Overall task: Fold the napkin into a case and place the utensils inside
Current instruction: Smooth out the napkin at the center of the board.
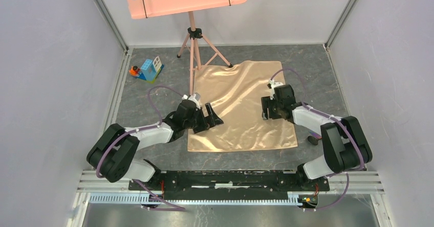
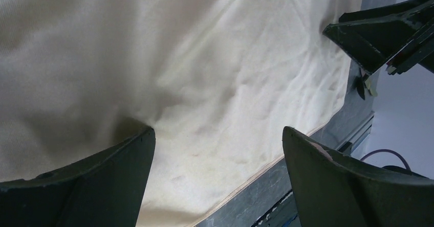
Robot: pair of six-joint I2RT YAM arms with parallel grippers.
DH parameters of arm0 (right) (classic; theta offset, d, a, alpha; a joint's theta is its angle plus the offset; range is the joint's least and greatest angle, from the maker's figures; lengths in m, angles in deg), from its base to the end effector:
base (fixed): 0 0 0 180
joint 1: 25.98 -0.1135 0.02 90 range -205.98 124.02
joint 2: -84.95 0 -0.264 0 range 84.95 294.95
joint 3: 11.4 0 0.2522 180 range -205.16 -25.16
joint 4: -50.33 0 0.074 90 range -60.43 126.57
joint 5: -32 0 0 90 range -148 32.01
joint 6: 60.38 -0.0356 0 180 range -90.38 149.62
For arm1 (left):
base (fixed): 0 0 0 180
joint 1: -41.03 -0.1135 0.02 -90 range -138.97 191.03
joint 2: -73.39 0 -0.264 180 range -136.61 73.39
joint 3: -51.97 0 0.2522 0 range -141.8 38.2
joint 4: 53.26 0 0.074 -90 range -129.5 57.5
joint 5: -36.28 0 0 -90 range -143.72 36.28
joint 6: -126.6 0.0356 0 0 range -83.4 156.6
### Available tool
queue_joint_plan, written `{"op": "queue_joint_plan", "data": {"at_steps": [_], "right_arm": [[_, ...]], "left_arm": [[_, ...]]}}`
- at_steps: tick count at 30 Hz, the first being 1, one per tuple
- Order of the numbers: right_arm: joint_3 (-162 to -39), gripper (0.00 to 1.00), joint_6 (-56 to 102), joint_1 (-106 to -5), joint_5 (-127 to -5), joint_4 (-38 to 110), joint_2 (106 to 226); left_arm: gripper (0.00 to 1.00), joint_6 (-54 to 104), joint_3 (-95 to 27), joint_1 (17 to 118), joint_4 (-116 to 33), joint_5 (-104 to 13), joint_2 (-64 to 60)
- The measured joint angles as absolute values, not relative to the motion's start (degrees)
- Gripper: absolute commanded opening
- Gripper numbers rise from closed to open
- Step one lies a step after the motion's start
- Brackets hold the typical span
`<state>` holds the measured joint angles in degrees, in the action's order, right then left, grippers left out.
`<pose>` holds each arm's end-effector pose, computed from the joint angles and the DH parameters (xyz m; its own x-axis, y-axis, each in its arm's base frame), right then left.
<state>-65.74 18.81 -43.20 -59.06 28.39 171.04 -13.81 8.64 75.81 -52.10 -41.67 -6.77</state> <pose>0.2685 0.0839 0.1559 -0.8135 -0.0558 -0.5788 -0.1567 0.9796 0.1257 0.2114 -0.1558 0.1555 -0.8562 -0.3229 -0.4032 0.0520 0.7227 -0.6892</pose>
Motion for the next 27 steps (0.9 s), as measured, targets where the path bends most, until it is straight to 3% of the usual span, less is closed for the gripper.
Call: {"op": "queue_joint_plan", "data": {"at_steps": [6,16,19,27], "right_arm": [[-59.25,0.71,17.39,-40.20,-55.19,31.08,165.33],[-56.25,0.83,18.81,-39.61,-52.72,24.72,158.99],[-57.33,0.98,19.01,-39.46,-52.08,18.66,154.73],[-65.87,0.96,11.88,-38.12,-43.45,4.30,142.23]], "left_arm": [[1.00,-13.86,10.63,79.00,-54.53,-41.84,-7.21],[1.00,-13.84,11.05,82.76,-53.30,-43.18,-5.77],[1.00,-13.73,10.70,82.74,-48.03,-44.31,-1.62],[1.00,-9.38,0.21,82.72,-30.40,-49.93,15.80]]}}
